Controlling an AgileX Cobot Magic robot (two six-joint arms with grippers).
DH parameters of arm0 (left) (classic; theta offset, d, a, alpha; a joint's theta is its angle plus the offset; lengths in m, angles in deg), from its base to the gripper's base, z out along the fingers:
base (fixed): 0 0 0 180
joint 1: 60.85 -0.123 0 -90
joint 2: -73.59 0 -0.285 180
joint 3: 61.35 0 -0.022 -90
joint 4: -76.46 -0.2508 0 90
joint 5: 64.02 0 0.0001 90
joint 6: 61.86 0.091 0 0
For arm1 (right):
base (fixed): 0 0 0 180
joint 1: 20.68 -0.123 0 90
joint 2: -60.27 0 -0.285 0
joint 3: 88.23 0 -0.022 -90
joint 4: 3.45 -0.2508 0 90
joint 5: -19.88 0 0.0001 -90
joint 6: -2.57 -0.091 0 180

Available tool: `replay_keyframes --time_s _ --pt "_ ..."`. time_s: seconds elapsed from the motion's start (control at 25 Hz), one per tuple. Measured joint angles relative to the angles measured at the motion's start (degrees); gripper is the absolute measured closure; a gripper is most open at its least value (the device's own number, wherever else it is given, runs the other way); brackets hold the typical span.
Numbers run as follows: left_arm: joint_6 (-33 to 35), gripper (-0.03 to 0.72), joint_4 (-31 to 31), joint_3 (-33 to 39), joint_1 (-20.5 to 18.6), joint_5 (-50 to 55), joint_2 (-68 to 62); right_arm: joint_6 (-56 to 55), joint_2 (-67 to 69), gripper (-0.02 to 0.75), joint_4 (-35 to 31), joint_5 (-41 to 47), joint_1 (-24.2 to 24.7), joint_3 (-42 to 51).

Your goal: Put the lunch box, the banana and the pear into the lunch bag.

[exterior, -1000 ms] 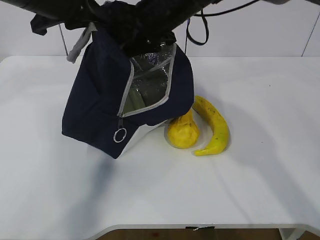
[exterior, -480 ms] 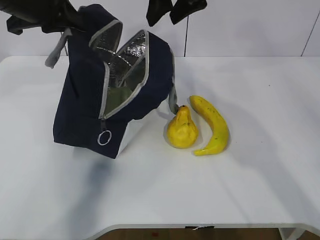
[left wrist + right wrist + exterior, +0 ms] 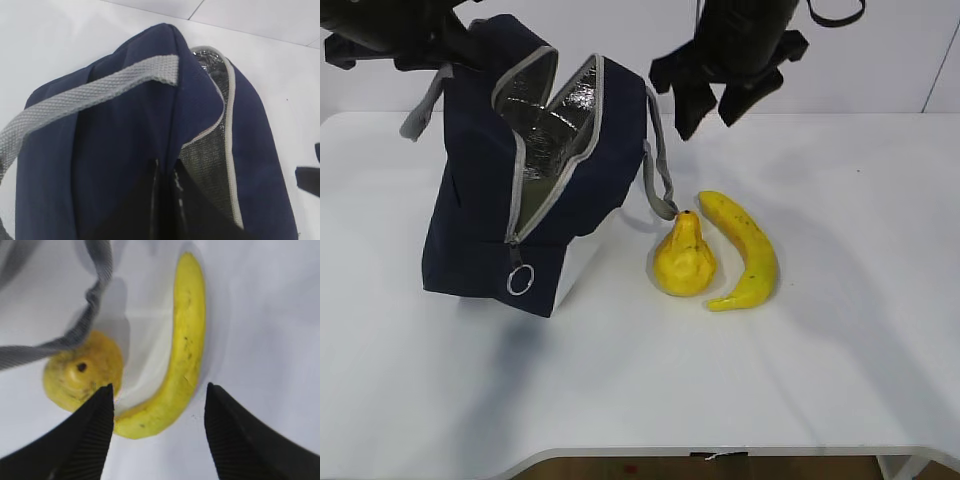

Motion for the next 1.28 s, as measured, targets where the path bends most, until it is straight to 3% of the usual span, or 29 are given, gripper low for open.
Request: replay_keyframes --time_s 0.44,0.8,1.28 --pt "0.0 0.693 -2.56 0.0 0.0 0.21 0.0 -0.32 -2.52 0.276 7.65 -0.54 0.44 12.7" --pt "0.0 0.693 -2.8 0.0 0.0 0.32 0.0 0.39 -2.41 0.276 5.01 -0.65 6.36 13.39" --pt "0.0 0.693 -2.78 0.0 0.0 0.32 0.0 3.78 3.57 0.276 1.52 -0.98 6.59 13.52"
